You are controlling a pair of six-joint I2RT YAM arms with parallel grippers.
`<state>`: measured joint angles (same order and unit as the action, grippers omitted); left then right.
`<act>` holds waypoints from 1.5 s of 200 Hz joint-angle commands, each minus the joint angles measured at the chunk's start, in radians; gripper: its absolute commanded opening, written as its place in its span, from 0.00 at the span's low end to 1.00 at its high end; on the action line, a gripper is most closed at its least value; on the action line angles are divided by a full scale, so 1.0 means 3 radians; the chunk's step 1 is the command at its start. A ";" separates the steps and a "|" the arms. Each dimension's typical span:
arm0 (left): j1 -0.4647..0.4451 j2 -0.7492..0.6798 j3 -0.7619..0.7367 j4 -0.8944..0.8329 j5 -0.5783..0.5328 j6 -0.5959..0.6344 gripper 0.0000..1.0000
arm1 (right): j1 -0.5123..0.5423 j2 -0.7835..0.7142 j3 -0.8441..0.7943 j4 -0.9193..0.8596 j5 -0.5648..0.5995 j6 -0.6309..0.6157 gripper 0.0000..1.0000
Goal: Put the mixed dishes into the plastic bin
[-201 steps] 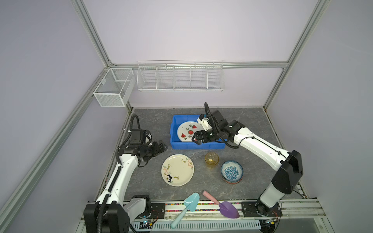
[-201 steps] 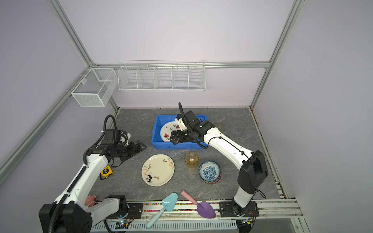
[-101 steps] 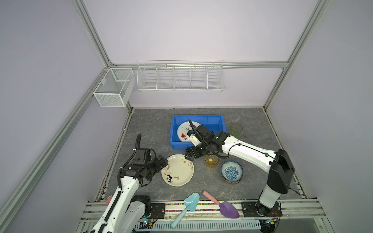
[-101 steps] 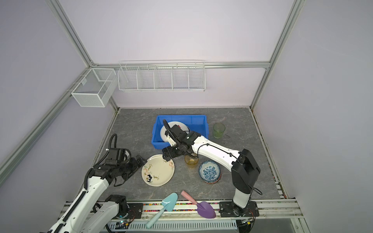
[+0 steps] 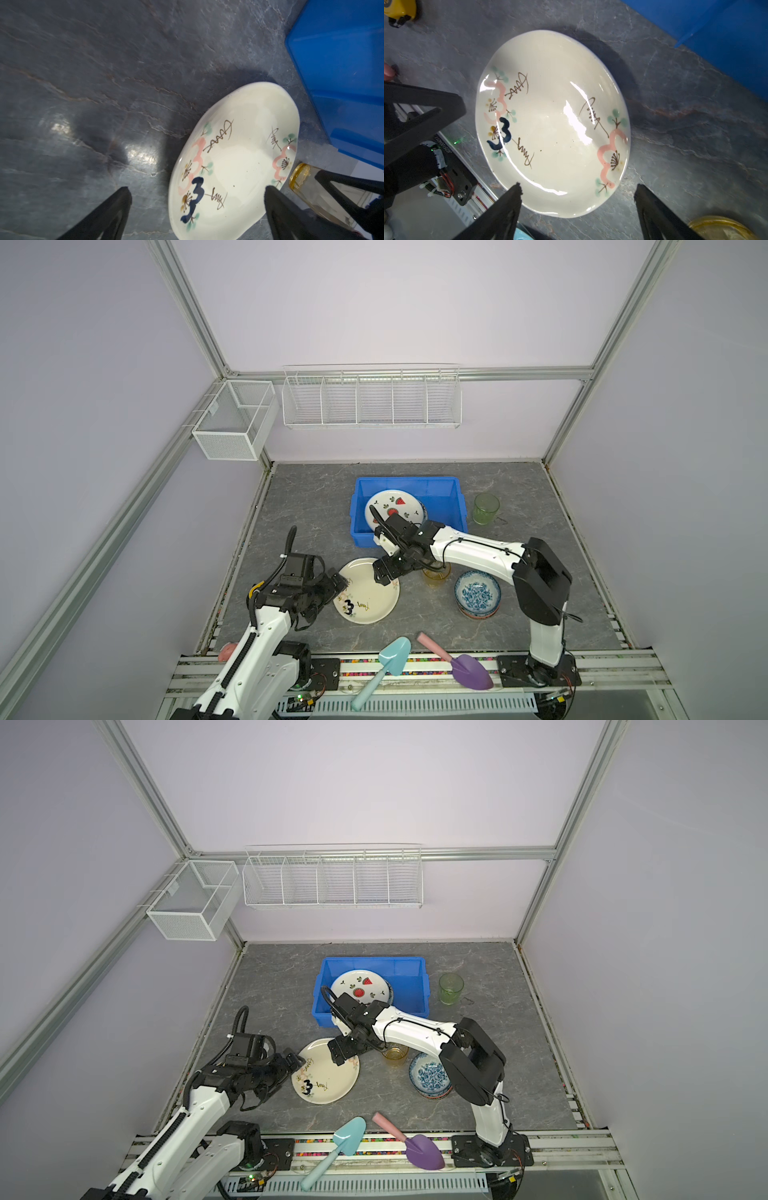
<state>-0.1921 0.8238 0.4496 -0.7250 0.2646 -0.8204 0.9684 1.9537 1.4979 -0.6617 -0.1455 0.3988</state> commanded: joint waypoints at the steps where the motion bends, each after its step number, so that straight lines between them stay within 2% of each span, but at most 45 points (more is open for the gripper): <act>1: -0.0020 -0.0055 -0.0093 0.0100 0.0054 -0.0076 1.00 | -0.0004 0.0100 0.0105 -0.0088 0.0086 -0.0043 0.88; 118: -0.0038 -0.0110 -0.0393 0.0616 0.0597 -0.0112 0.95 | -0.0005 0.0371 0.0125 -0.0014 -0.0120 0.0010 0.88; 194: -0.0039 -0.0073 -0.0505 0.0886 0.0788 -0.0151 0.91 | -0.0005 0.0370 0.0111 0.0090 -0.0290 0.0049 0.88; 300: -0.0039 -0.0380 -0.0685 0.1176 0.0953 -0.0352 0.83 | -0.0037 0.0397 0.0116 0.0272 -0.0622 0.0168 0.88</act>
<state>-0.1974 0.7399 0.2520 -0.4610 0.4950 -0.8879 0.9512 2.0636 1.5223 -0.6327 -0.2546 0.4339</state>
